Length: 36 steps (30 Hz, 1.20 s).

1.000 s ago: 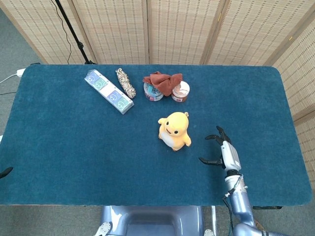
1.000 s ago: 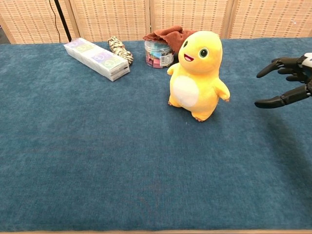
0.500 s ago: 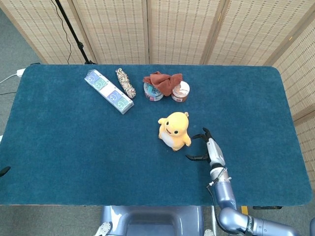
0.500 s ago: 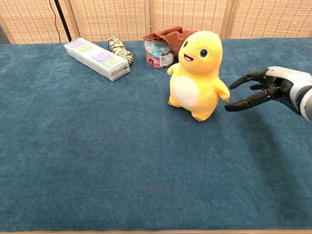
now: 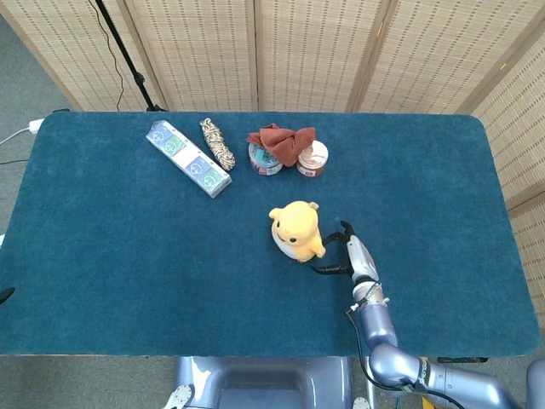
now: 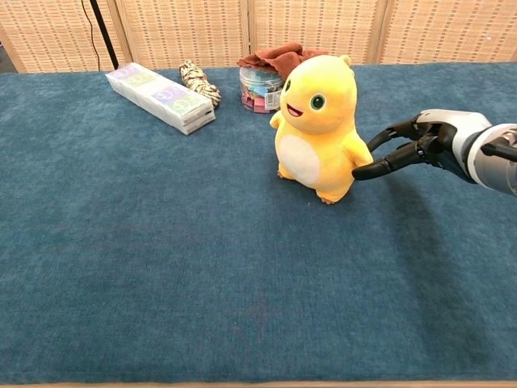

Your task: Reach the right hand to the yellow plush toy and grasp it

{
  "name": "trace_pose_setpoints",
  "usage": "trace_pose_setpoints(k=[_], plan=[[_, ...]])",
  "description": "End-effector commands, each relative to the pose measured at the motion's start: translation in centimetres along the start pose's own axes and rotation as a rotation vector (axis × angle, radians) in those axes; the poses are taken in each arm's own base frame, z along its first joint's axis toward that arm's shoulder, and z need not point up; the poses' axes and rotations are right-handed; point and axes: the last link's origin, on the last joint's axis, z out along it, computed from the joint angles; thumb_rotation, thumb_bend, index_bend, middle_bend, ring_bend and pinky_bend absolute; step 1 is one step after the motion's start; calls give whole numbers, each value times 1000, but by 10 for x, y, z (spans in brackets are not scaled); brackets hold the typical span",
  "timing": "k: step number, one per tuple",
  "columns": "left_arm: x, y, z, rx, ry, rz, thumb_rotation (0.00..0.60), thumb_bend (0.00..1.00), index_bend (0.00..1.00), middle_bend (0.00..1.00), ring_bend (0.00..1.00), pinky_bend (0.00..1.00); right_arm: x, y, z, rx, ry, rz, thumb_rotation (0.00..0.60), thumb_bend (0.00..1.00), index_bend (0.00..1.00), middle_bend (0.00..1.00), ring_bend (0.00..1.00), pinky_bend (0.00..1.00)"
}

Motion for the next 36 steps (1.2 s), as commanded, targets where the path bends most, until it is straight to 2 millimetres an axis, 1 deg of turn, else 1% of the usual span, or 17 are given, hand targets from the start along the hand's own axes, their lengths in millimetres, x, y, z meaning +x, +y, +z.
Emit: trace_pose_setpoints(k=[1, 7, 12, 17, 20, 23, 25, 33, 36], plan=[[1, 0, -1, 0, 1, -2, 600, 72, 0, 0, 0, 0, 0, -5, 5, -15, 10, 4, 600, 0, 459, 0, 0, 0], [1, -1, 0, 1, 2, -5, 600, 73, 0, 0, 0, 0, 1, -8, 11, -40, 25, 0, 600, 4, 496, 0, 0, 0], [1, -1, 0, 0, -1, -3, 600, 73, 0, 0, 0, 0, -1, -8, 14, -52, 32, -20, 600, 68, 552, 0, 0, 0], [1, -1, 0, 3, 1, -5, 600, 72, 0, 0, 0, 0, -4, -10, 15, -47, 58, -46, 600, 89, 598, 0, 0, 0], [1, -2, 0, 3, 2, -5, 600, 72, 0, 0, 0, 0, -5, -11, 15, -47, 63, -48, 600, 126, 622, 0, 0, 0], [1, -2, 0, 2, 0, -5, 600, 72, 0, 0, 0, 0, -7, -9, 17, -56, 63, -54, 600, 227, 627, 0, 0, 0], [1, -2, 0, 2, 0, -5, 600, 73, 0, 0, 0, 0, -7, -8, 18, -59, 65, -57, 600, 329, 632, 0, 0, 0], [2, -3, 1, 3, -1, -8, 600, 73, 0, 0, 0, 0, -9, -6, 20, -65, 74, -70, 600, 630, 672, 0, 0, 0], [2, -2, 1, 1, -2, -6, 600, 73, 0, 0, 0, 0, -9, -6, 19, -66, 74, -76, 600, 720, 679, 0, 0, 0]])
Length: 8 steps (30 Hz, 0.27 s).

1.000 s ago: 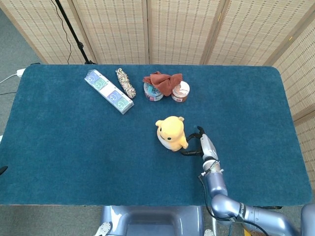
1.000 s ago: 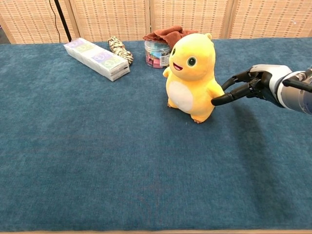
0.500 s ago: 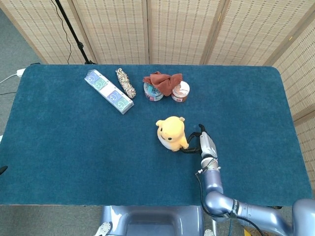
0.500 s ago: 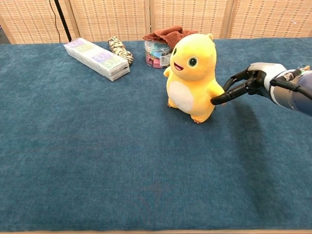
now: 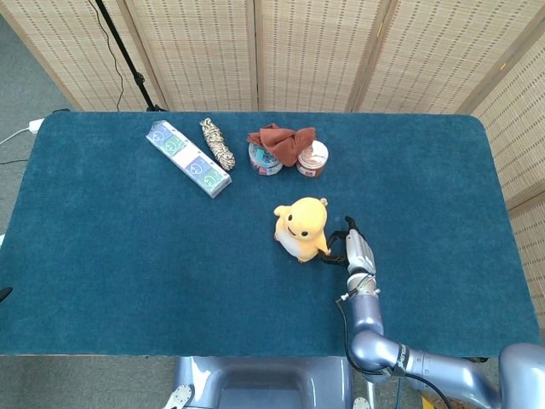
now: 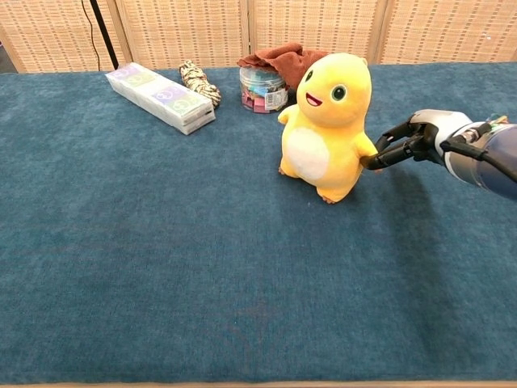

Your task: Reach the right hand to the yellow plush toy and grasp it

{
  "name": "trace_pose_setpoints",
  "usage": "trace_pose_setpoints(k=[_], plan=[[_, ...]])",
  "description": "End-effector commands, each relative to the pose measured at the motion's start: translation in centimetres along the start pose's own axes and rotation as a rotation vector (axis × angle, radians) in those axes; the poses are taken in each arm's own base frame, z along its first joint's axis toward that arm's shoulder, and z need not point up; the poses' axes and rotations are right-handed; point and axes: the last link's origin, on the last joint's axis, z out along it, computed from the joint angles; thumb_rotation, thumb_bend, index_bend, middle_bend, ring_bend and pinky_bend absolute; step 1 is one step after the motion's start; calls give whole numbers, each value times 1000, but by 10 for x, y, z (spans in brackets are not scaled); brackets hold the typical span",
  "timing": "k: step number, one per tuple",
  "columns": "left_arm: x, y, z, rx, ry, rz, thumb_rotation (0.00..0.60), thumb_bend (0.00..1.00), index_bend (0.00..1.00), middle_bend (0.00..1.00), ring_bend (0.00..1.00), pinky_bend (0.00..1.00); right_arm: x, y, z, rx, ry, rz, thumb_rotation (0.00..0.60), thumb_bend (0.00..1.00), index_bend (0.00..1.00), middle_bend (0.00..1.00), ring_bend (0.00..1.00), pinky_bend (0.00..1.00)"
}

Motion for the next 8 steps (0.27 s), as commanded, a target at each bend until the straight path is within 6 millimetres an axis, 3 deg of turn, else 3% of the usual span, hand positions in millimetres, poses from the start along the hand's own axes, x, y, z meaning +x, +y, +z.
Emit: trace_pose_setpoints(k=[1, 8], plan=[[0, 0, 0, -1, -1, 1, 600, 72, 0, 0, 0, 0, 0, 0, -1, 0, -1, -2, 600, 752, 682, 0, 0, 0], [0, 0, -1, -2, -2, 1, 600, 73, 0, 0, 0, 0, -1, -2, -3, 8, 1, -10, 600, 851, 702, 0, 0, 0]])
